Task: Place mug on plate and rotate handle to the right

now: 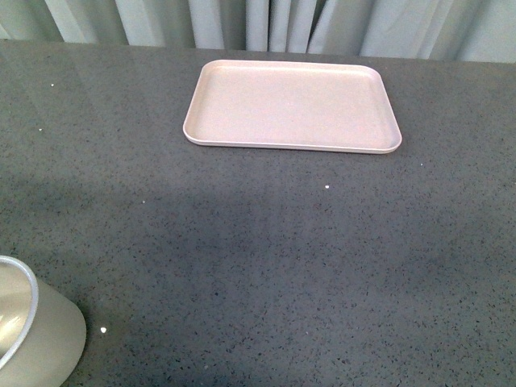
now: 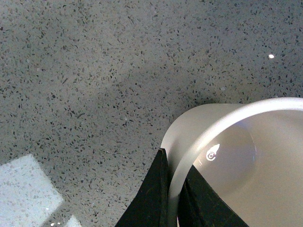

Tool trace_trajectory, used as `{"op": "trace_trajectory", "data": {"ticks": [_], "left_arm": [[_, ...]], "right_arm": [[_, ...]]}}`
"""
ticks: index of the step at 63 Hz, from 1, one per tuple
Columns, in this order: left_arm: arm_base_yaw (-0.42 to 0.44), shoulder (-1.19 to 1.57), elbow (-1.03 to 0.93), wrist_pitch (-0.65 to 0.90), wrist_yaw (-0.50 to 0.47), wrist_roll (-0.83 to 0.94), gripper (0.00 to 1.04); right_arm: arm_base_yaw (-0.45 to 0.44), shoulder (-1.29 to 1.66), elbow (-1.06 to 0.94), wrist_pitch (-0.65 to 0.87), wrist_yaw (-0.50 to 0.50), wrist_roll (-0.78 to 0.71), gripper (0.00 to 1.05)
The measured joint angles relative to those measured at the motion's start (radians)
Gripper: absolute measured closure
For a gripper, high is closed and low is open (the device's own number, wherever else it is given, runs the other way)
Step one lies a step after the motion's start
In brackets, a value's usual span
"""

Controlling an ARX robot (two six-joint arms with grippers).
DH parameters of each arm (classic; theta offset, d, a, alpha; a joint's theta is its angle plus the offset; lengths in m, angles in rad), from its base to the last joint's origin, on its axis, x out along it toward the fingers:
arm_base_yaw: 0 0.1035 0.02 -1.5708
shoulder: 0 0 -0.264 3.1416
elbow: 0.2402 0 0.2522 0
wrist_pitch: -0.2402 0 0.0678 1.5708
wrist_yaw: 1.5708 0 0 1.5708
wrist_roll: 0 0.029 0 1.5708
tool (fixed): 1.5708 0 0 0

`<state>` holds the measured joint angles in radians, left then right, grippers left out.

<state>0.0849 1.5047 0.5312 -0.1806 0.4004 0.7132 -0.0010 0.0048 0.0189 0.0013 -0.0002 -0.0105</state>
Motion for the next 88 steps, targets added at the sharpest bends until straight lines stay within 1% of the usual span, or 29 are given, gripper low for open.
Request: {"op": "trace_trajectory", "data": {"ticks": [16, 20, 23, 27, 35, 47, 51, 57, 64, 71, 88], "left_arm": [[-0.001, -0.064, 0.006, -0.087, -0.002, -0.033, 1.03], [-0.006, -0.105, 0.028, -0.118, 0.002, -0.070, 1.03], [-0.021, -0.139, 0.068, -0.134, 0.014, -0.132, 1.03], [-0.063, -0.155, 0.137, -0.123, 0.013, -0.231, 1.03], [-0.156, -0.112, 0.243, -0.060, -0.035, -0.388, 1.03], [-0.284, 0.052, 0.401, 0.029, -0.119, -0.559, 1.03], [-0.346, 0.146, 0.491, 0.050, -0.143, -0.636, 1.03], [-0.403, 0.229, 0.583, 0.057, -0.177, -0.695, 1.03], [-0.447, 0.293, 0.663, 0.060, -0.204, -0.736, 1.03], [-0.462, 0.307, 0.673, 0.060, -0.213, -0.748, 1.03], [-0.459, 0.309, 0.674, 0.060, -0.218, -0.756, 1.03]], "right_arm": [[0.000, 0.000, 0.000, 0.000, 0.000, 0.000, 0.09], [0.000, 0.000, 0.000, 0.000, 0.000, 0.000, 0.09], [0.000, 0.000, 0.000, 0.000, 0.000, 0.000, 0.09], [0.000, 0.000, 0.000, 0.000, 0.000, 0.000, 0.09], [0.000, 0.000, 0.000, 0.000, 0.000, 0.000, 0.09], [0.000, 0.000, 0.000, 0.000, 0.000, 0.000, 0.09], [0.000, 0.000, 0.000, 0.000, 0.000, 0.000, 0.09], [0.000, 0.000, 0.000, 0.000, 0.000, 0.000, 0.09], [0.000, 0.000, 0.000, 0.000, 0.000, 0.000, 0.09], [0.000, 0.000, 0.000, 0.000, 0.000, 0.000, 0.09], [0.000, 0.000, 0.000, 0.000, 0.000, 0.000, 0.09]]}}
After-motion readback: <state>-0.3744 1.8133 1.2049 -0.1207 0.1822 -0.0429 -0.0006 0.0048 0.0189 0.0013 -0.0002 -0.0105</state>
